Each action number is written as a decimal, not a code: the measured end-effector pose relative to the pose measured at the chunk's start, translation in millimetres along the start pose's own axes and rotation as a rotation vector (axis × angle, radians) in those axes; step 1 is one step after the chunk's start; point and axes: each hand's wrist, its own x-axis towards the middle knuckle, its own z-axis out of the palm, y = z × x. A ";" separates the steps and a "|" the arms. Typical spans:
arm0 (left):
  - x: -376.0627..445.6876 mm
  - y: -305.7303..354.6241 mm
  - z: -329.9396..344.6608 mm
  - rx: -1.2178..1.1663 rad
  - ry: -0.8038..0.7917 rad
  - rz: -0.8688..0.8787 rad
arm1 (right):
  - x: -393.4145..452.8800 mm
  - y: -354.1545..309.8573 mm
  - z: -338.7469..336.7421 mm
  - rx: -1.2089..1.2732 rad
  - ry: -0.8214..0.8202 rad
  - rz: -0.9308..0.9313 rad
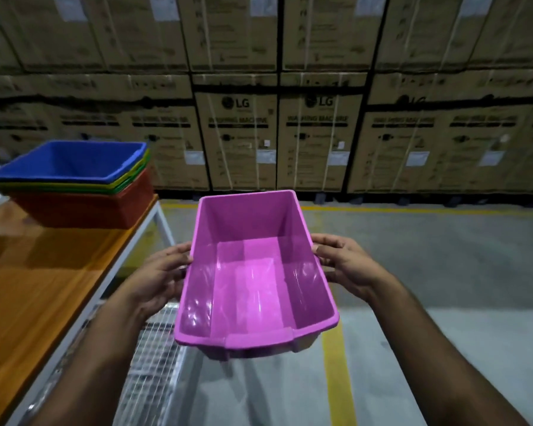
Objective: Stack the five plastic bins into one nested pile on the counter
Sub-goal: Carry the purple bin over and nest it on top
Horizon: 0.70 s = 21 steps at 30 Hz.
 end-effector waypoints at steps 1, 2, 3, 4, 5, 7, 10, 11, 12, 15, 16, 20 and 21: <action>21.3 9.5 5.0 0.003 0.002 -0.008 | 18.5 -9.5 -6.8 0.001 0.008 -0.002; 42.9 19.0 10.3 0.013 0.001 -0.013 | 37.9 -18.6 -14.7 0.004 0.019 0.000; 62.8 28.6 15.4 0.027 -0.002 -0.010 | 56.7 -26.9 -22.2 0.012 0.027 0.004; 79.2 36.5 17.9 0.044 0.003 -0.002 | 74.5 -33.4 -28.7 0.019 0.028 0.004; 99.2 46.0 20.6 0.064 0.008 0.007 | 95.3 -41.7 -36.2 0.027 0.025 0.001; 136.4 64.4 24.3 0.091 0.024 0.026 | 138.4 -57.7 -49.3 0.035 0.011 -0.010; 186.7 93.6 28.9 0.093 0.028 0.078 | 206.0 -86.2 -64.1 0.049 -0.032 -0.035; 202.2 103.4 29.7 0.089 0.045 0.097 | 228.9 -97.0 -68.0 0.054 -0.061 -0.036; 217.4 114.3 29.1 0.078 0.071 0.115 | 253.7 -108.7 -70.9 0.048 -0.096 -0.040; 249.1 149.7 26.9 0.063 0.101 0.165 | 321.5 -147.0 -70.2 0.027 -0.211 -0.069; 256.7 162.4 24.5 0.053 0.131 0.180 | 342.9 -160.5 -66.4 0.018 -0.260 -0.072; 265.6 211.7 6.4 0.003 0.235 0.263 | 427.0 -206.9 -29.0 0.010 -0.439 -0.065; 265.4 222.8 -0.5 -0.004 0.258 0.286 | 445.1 -215.9 -14.6 0.026 -0.482 -0.064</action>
